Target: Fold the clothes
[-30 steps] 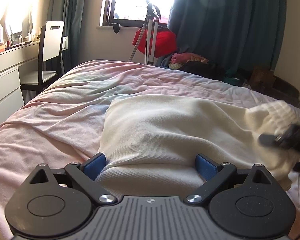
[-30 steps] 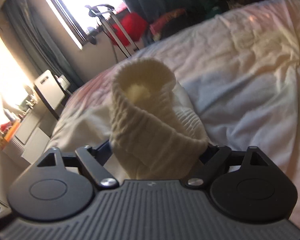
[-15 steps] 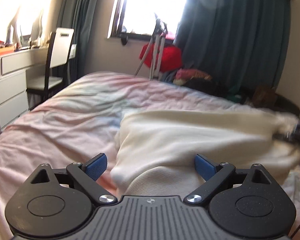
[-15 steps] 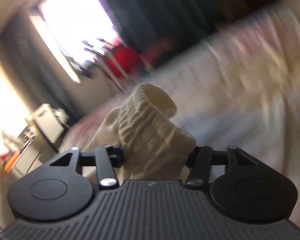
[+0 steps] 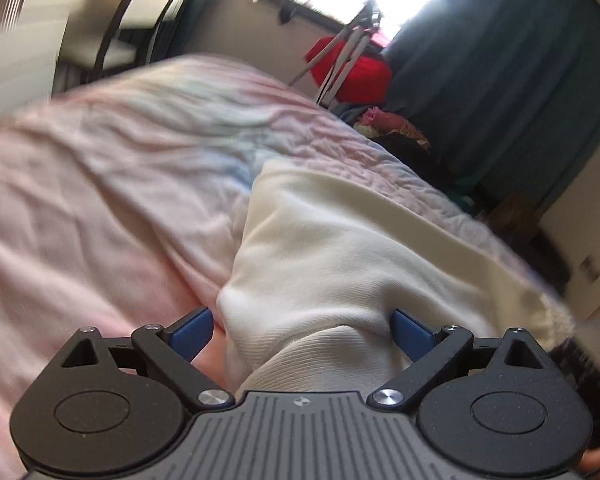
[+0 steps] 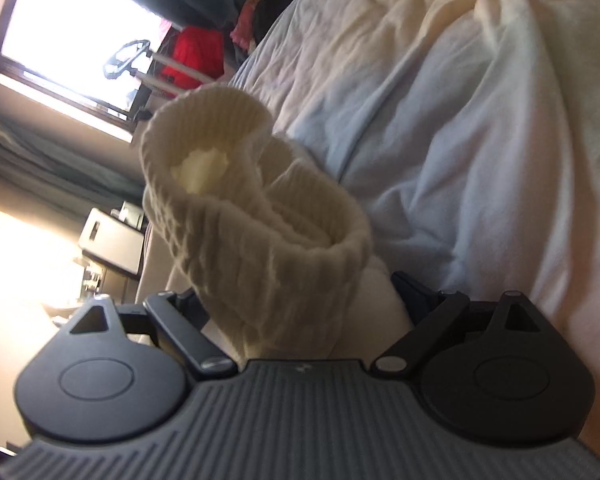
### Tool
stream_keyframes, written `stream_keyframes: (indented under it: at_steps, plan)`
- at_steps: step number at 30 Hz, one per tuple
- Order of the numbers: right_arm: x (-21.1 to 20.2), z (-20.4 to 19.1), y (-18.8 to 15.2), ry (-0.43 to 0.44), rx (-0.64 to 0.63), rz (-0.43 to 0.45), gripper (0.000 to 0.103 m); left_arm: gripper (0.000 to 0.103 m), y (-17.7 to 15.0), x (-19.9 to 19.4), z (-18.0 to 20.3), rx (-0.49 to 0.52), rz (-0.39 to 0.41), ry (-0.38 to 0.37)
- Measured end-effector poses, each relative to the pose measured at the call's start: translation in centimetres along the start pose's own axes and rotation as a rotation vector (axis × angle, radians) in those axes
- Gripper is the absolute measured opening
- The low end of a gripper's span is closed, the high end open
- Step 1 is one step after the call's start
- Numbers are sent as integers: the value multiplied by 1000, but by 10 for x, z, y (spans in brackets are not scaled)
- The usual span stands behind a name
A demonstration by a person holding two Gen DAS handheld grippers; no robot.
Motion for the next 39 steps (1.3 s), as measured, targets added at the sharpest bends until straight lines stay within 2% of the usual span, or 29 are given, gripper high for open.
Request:
stream_keyframes:
  at_steps: [3,6,9,12,15,18,24,30,33,37,39]
  plan:
    - [-12,-17,-3,39,-52,3,93,93,0,3,-12,-112,-36,-30]
    - [-20,-28,-4,76,-87,15,93,93,0,5,-22,-181,-57,-42]
    - [-13,-22,-3,48,-78,9,93,94,-3,8,-28,-230,-83,-58]
    - [0,-8,-8,-24,-64,-26,93,94,-5,9,-27,-229,-91,-64]
    - [4,-11,-10,-28,-79,-20,92,94,-6,9,-28,-231,-90,-66]
    - [3,-15,-10,-32,-105,-7,84,92,-6,8,-30,-241,-95,-76]
    - [1,-12,-7,-32,-64,-3,72,88,-9,5,-30,-242,-91,-91]
    - [-12,-22,-2,1,-69,33,51,80,-6,3,-27,-207,-88,-94]
    - [-22,-28,2,31,-58,49,45,72,-1,0,-27,-197,-91,-110]
    - [-41,-46,5,92,-91,75,42,55,7,-11,-19,-180,-55,-139]
    - [-52,-51,10,120,-96,87,41,50,12,-17,-14,-183,-33,-168]
Point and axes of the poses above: each gripper's, at about its wrist camera, not at the fingertips, and x roughly the way its jaws point, z to its right, y to its top, the point moved 3 cm from there along x, roughly the way its jaws point, and after that the axes turned 14 degrees about z, right-handed, at the moved point
